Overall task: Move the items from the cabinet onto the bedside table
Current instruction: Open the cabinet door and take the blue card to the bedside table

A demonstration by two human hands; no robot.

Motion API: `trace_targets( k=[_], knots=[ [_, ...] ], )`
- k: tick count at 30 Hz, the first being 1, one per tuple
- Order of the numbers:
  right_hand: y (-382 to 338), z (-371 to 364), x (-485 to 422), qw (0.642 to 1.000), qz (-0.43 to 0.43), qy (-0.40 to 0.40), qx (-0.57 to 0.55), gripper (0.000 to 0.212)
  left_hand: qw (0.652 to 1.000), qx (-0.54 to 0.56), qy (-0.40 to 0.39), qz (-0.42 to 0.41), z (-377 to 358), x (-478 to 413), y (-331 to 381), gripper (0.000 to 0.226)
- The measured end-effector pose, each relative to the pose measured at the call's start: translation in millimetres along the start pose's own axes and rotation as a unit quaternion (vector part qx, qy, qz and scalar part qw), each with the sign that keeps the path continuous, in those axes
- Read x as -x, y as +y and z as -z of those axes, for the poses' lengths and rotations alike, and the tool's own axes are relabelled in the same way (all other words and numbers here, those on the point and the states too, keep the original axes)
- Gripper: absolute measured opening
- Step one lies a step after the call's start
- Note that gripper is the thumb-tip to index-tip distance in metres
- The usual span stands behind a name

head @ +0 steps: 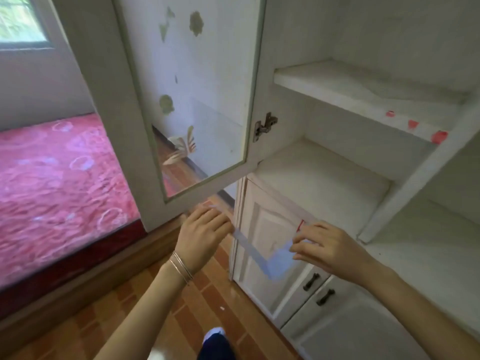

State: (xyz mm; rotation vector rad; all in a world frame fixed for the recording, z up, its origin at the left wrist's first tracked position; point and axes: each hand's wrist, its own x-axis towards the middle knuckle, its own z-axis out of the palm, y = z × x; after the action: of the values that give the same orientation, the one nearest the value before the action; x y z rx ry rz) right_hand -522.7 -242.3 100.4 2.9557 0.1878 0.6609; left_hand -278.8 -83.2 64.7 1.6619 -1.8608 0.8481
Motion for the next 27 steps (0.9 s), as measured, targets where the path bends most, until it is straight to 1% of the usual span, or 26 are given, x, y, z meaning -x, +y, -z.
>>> trace_targets(
  k=[2,5,8,11,15,18,22,27],
  knots=[
    [-17.4,3.8,-14.1,0.999,0.019,0.024,-0.031,0.011,1.000,-0.018,0.005,0.022,24.6,27.8,1.4,0.029],
    [-37.3,-5.0,-39.7,0.997,0.055,0.008,-0.057,0.011,0.997,-0.057,-0.005,0.053,57.3,67.4,3.3,0.028],
    [-49.6,-30.2,-67.2,0.995,0.049,-0.011,-0.086,0.014,0.994,-0.067,-0.014,0.090,88.2,99.1,6.2,0.024],
    [-84.4,-54.6,-115.9,0.986,0.097,-0.017,-0.132,0.020,0.986,-0.103,-0.013,0.129,129.7,136.5,7.1,0.023],
    [-154.1,-78.1,-192.6,0.971,0.165,-0.013,-0.173,0.022,0.981,-0.140,-0.011,0.135,186.5,188.1,11.7,0.018],
    [-212.4,-94.6,-238.4,0.962,0.206,-0.022,-0.181,0.034,0.976,-0.165,0.002,0.142,232.3,228.3,22.1,0.017],
    [-299.6,-110.9,-281.5,0.942,0.252,-0.048,-0.214,0.041,0.966,-0.200,0.015,0.164,299.9,281.7,35.3,0.019],
    [-408.6,-114.7,-316.9,0.912,0.290,-0.102,-0.272,0.037,0.954,-0.250,-0.004,0.163,378.5,351.0,45.9,0.017]
  ],
)
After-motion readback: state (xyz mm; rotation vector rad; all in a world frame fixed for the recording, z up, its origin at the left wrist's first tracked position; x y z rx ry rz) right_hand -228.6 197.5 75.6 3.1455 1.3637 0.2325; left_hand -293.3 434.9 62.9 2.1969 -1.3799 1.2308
